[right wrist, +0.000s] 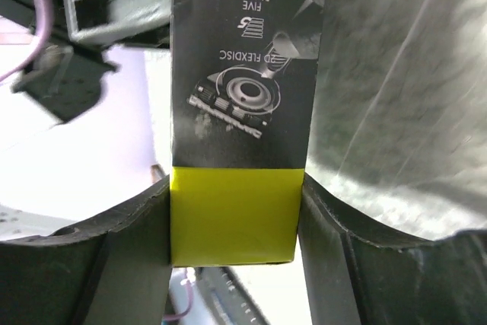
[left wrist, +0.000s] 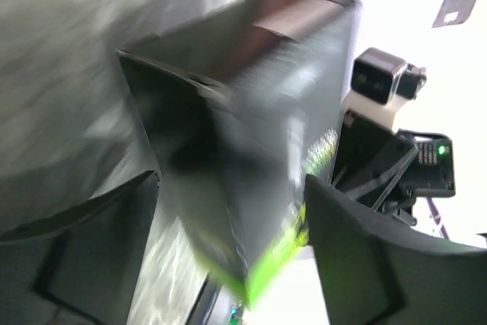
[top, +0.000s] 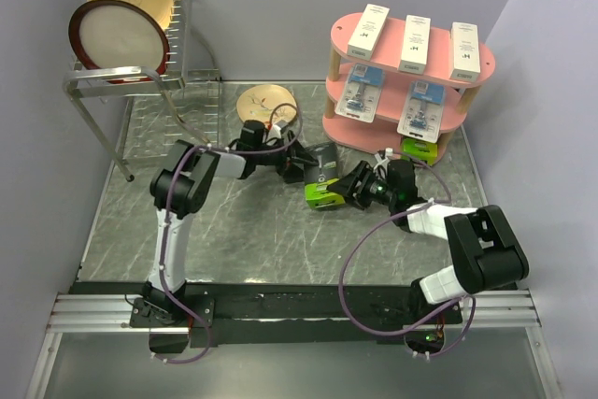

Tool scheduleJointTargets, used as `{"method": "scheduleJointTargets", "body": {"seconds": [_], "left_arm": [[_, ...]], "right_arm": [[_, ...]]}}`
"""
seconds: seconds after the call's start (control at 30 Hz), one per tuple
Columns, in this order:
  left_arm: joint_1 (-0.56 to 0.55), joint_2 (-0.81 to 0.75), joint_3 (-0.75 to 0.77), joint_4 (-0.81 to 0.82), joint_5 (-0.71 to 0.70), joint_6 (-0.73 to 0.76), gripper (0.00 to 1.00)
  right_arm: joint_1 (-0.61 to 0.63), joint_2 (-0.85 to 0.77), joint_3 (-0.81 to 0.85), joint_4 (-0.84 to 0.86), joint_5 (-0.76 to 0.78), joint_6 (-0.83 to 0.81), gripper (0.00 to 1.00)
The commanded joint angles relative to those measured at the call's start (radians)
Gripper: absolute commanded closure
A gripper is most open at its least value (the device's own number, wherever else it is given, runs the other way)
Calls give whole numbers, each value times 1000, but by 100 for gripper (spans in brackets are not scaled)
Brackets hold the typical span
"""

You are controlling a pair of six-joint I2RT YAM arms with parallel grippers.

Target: Place and organize the shaving razors onto the shelf

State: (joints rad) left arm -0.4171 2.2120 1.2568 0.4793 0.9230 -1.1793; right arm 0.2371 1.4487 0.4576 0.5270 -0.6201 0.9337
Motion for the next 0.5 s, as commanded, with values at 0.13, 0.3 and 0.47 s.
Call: {"method": "scheduleJointTargets", "body": {"seconds": [0.13,0.3,0.47], "left_arm": [[124,-198,-39,-398,-22,440,1],[115,-201,-63,-418,-30,460,1],[77,-239,-100,-450,-24,498,1]], "right_arm": [[-53,44,59,146,26,-61,55],[-70,9,27,137,39,-52,56],[-110,-33,-7,186,46,25,57]]}}
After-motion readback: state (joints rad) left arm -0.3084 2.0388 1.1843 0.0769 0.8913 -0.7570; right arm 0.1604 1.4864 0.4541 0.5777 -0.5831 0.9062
